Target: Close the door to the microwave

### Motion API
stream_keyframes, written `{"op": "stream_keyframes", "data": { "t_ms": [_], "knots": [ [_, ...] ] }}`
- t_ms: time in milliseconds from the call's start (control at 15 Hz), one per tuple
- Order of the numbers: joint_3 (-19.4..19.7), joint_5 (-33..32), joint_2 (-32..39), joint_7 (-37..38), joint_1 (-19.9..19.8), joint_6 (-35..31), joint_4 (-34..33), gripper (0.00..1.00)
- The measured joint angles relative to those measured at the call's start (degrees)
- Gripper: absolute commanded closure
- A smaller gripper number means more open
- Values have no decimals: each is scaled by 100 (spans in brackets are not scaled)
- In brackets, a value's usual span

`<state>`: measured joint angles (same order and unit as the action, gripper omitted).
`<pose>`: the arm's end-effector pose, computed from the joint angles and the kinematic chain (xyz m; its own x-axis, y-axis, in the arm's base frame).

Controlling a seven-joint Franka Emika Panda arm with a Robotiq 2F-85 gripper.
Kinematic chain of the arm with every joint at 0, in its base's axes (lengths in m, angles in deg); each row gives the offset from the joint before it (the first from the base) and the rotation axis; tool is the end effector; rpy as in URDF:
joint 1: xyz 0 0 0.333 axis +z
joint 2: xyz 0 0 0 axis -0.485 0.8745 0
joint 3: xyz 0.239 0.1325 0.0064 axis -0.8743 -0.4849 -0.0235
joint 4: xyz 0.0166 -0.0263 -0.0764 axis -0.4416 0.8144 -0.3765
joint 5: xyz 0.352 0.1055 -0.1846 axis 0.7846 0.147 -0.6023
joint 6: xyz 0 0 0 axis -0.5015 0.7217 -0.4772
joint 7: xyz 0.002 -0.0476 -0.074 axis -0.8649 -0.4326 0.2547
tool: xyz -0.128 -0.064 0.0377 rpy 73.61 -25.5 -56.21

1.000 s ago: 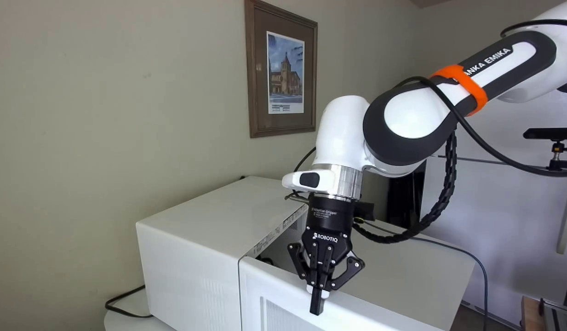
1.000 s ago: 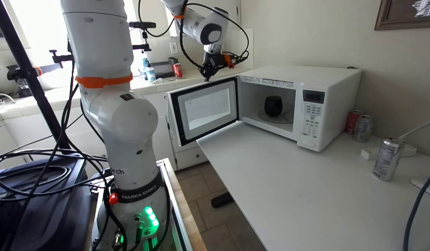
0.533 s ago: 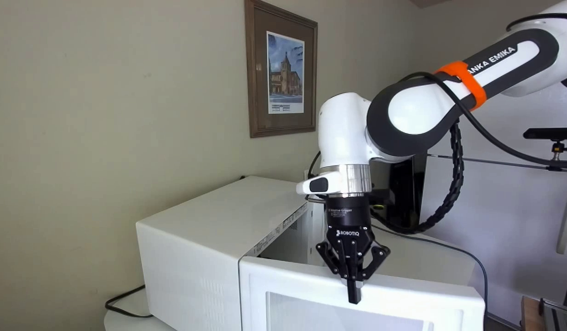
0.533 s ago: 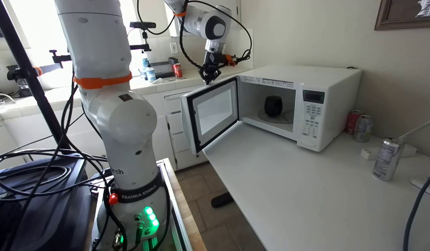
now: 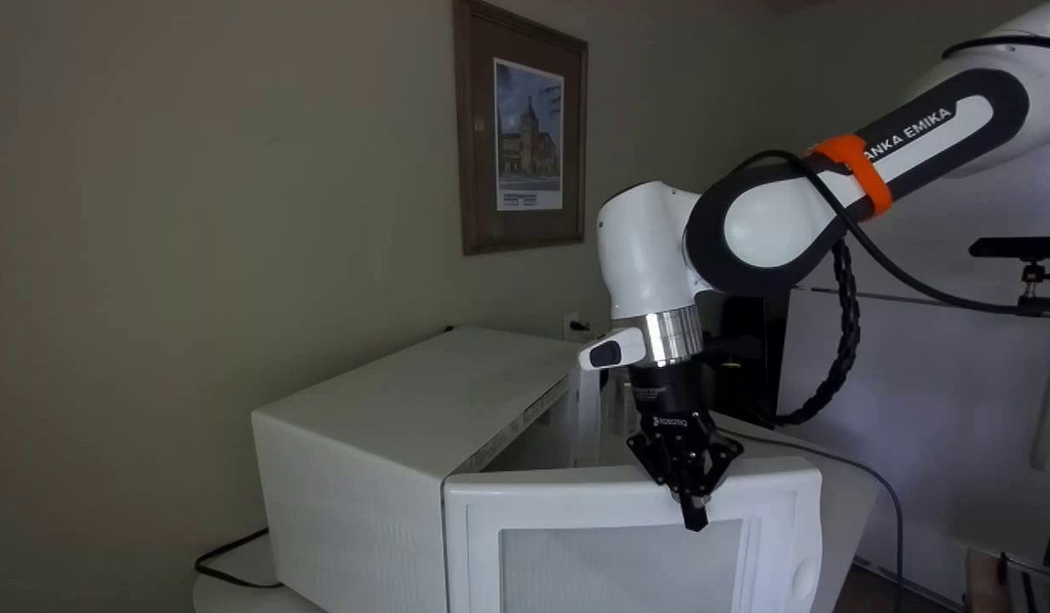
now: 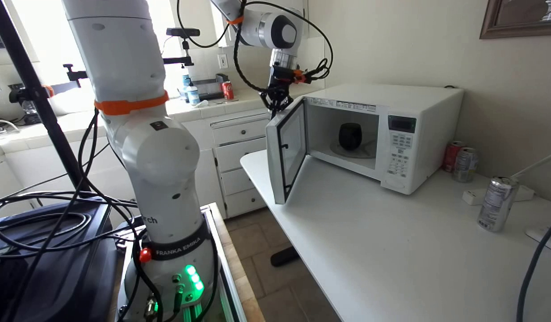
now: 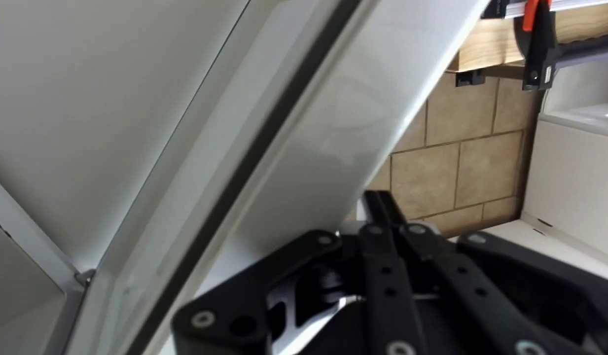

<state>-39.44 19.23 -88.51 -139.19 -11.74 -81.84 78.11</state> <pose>0.4237 0.3174 0.3130 0.1301 0.9915 -0.0029 0.9556 -0.1262 -0.2663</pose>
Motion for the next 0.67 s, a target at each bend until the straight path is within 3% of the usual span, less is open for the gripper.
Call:
{"op": "stream_keyframes", "data": {
  "t_ms": [667],
  "knots": [
    [159,-1400,-434,2578,-167,-39,510,100]
  ]
}}
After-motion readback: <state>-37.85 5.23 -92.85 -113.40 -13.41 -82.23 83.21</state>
